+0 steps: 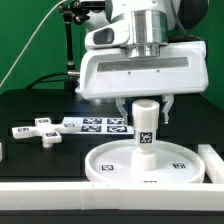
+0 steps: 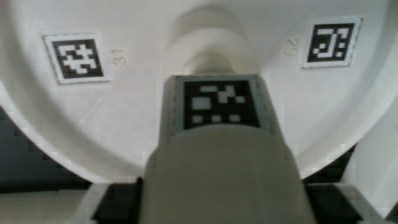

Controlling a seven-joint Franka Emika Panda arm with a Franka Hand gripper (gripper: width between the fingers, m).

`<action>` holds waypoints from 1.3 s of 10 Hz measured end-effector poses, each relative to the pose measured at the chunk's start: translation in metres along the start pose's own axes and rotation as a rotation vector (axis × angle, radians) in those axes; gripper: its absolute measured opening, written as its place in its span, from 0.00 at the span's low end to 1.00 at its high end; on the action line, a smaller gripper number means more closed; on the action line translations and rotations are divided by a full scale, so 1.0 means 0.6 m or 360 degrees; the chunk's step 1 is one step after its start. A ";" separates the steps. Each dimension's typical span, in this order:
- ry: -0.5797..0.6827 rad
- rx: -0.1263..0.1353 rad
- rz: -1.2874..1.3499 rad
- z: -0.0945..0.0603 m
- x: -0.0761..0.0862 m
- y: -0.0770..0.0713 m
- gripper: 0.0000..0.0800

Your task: Assemble round table

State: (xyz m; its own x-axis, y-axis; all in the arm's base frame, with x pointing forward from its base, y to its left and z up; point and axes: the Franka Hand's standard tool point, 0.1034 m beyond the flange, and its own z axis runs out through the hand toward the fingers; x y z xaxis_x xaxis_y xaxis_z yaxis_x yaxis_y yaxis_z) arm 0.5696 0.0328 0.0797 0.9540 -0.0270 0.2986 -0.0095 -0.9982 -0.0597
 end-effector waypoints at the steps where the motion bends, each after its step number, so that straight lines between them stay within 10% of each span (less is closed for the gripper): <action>1: 0.0003 -0.0001 -0.0006 0.005 -0.002 -0.003 0.51; 13: 0.0167 -0.0034 -0.0028 0.014 -0.010 -0.006 0.51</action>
Offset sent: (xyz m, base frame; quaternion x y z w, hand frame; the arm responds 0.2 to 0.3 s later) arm -0.0054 0.0052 -0.0095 -0.0209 0.0189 -0.0089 0.9996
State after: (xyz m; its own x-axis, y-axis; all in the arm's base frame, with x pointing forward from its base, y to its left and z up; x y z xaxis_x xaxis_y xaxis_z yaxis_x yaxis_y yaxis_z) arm 0.5662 0.0370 0.0699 0.9175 -0.0136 0.3974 -0.0003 -0.9994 -0.0335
